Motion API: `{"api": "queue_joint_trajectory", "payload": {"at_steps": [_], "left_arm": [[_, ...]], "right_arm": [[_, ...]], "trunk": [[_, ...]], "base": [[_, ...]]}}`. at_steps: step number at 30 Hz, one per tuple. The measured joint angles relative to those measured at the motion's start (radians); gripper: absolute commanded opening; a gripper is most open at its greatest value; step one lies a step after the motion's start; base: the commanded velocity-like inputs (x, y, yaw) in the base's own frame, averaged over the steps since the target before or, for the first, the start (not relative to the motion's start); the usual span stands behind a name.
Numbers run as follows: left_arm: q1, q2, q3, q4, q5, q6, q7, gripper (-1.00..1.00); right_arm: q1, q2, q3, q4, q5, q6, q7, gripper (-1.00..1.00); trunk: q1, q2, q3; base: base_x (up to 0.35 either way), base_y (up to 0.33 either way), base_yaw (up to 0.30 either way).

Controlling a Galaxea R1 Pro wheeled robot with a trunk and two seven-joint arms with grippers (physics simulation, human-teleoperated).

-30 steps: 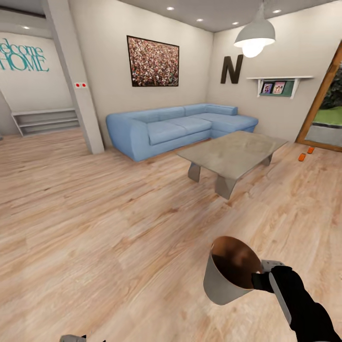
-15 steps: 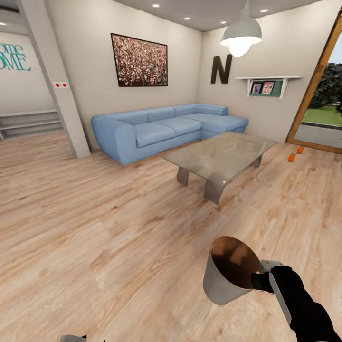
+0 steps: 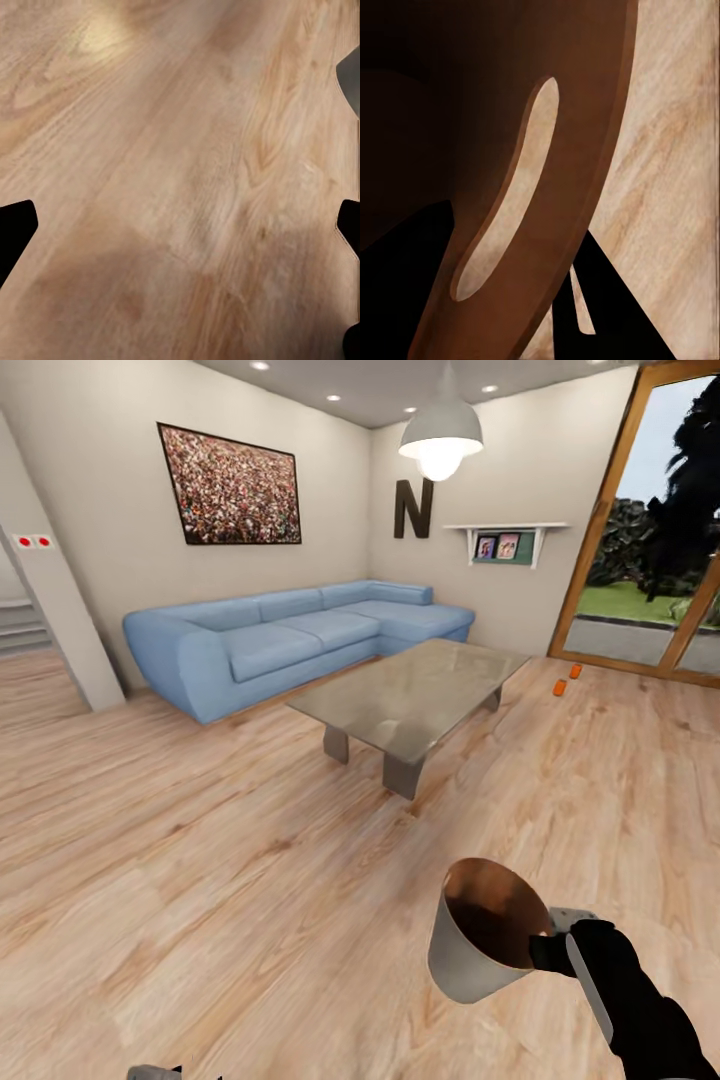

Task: Put the three can of soda from the living room inside the tash can in the kitchen.

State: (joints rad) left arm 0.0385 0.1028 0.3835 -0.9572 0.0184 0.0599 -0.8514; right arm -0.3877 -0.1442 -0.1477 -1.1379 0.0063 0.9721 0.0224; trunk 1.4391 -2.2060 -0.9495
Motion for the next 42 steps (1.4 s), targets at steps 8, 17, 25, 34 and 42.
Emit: {"api": "queue_joint_trajectory", "payload": {"at_steps": [8,17,25,34,42], "left_arm": [[0.0,0.0,0.0,0.0,0.0,0.0,0.0,1.0],[0.0,0.0,0.0,0.0,0.0,0.0,0.0,1.0],[0.0,0.0,0.0,0.0,0.0,0.0,0.0,1.0],[0.0,0.0,0.0,0.0,0.0,0.0,0.0,1.0],[0.0,0.0,0.001,0.0,0.0,-0.001,0.0,1.0]], "right_arm": [[0.0,0.0,0.0,0.0,0.0,0.0,0.001,-1.0],[0.0,0.0,0.0,0.0,0.0,0.0,0.001,-1.0],[0.0,0.0,0.0,0.0,-0.001,0.0,0.0,-1.0],[0.0,0.0,0.0,0.0,0.003,0.0,0.0,-1.0],[0.0,0.0,0.0,0.001,-0.001,0.0,0.001,-1.0]], "trunk": [[0.0,0.0,0.002],[0.0,0.0,0.002],[0.0,0.0,0.002],[0.0,0.0,0.002],[0.0,0.0,0.002]], "base": [[0.285,-0.234,-0.266],[0.285,-0.234,-0.269],[0.284,-0.235,-0.271],[0.244,-0.21,-0.271],[0.028,-0.025,-0.273]]}}
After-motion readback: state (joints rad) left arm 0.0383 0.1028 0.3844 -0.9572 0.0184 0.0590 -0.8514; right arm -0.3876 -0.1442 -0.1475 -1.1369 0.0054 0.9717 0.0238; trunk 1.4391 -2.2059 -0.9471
